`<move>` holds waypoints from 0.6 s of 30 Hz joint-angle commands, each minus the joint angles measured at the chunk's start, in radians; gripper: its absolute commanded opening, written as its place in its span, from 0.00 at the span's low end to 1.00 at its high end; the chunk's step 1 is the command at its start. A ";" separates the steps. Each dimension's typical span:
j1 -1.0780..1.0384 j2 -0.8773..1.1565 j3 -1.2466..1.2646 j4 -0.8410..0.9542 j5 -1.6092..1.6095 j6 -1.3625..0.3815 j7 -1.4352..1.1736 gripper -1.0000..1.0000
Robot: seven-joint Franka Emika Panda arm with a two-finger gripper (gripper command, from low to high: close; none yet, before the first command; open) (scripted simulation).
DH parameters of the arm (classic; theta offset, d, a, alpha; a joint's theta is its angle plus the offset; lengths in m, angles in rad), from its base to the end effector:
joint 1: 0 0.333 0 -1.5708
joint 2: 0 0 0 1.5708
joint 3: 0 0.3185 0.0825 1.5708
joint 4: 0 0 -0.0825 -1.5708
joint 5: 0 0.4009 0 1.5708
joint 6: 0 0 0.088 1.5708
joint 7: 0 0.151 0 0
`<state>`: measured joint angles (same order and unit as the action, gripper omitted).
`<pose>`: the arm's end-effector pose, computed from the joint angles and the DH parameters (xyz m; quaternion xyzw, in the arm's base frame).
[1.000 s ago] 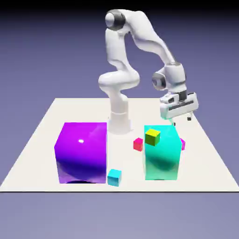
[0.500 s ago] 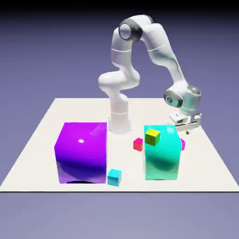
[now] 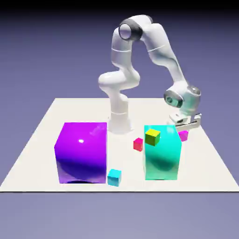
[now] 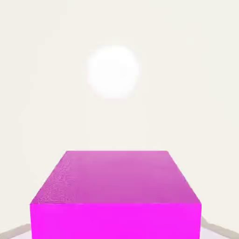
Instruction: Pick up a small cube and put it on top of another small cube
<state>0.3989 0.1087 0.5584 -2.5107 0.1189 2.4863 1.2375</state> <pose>0.2553 0.3803 0.1810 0.9785 -0.1872 -0.0824 0.0246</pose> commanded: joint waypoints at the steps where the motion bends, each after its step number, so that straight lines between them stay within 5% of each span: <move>1: -0.009 -0.003 -0.013 0.031 0.010 -0.028 -0.042 0.00; 18: -0.154 -0.026 -0.263 0.501 0.153 -0.435 -0.781 0.00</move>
<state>0.2365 0.0833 0.2953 -2.0099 0.2751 2.0505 0.4546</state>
